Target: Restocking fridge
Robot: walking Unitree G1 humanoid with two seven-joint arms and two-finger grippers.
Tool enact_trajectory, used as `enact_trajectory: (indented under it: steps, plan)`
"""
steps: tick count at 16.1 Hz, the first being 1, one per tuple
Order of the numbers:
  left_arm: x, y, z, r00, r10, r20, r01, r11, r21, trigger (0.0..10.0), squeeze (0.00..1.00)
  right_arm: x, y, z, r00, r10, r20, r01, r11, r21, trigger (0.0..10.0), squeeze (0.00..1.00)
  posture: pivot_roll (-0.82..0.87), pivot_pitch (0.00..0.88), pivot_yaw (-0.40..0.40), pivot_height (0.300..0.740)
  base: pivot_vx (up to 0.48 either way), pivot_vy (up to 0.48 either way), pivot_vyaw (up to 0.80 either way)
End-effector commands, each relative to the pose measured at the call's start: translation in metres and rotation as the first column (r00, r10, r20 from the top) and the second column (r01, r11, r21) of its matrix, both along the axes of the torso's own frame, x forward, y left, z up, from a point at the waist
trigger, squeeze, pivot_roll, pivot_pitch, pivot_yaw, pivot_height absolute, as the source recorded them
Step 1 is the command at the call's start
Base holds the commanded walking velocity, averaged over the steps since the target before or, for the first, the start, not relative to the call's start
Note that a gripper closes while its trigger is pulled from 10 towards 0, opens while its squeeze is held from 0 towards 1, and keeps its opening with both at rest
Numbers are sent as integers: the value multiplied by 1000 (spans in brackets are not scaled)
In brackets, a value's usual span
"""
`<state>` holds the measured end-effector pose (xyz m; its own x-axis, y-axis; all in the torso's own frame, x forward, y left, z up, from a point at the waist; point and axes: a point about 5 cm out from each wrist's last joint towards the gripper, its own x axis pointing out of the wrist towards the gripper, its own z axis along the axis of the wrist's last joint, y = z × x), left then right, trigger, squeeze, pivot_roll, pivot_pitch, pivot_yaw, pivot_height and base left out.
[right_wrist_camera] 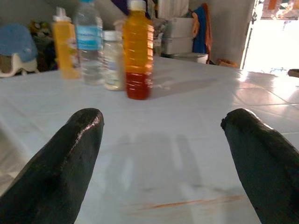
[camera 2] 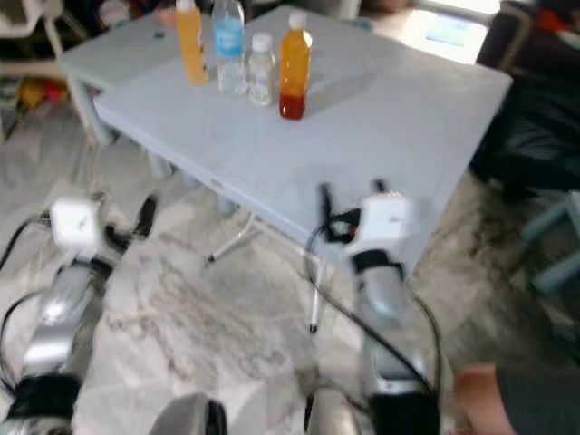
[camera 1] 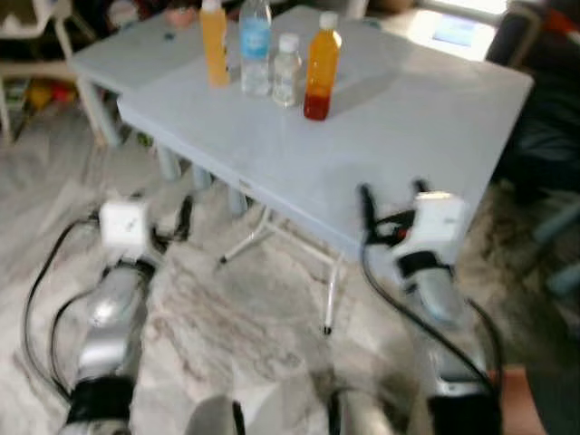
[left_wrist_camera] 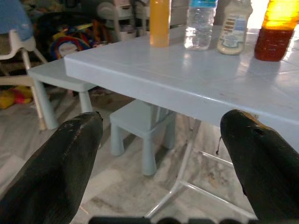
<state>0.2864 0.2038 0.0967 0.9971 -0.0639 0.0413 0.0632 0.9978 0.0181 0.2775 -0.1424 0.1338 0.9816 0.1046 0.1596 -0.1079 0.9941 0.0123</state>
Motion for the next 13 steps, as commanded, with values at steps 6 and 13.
enact_trajectory:
  steps: [6,13]
  plan:
    - [7,-37,9,988,-143,59,143,990,12,10000,0,6,-11,5,999,-29,23,30,999,-26,10000,0,-43,50,1,740,281,355,-133]
    - [8,-44,7,985,-159,61,159,987,3,10000,0,10,-8,8,999,-5,41,6,999,-41,10000,0,-49,46,-6,740,396,135,0]
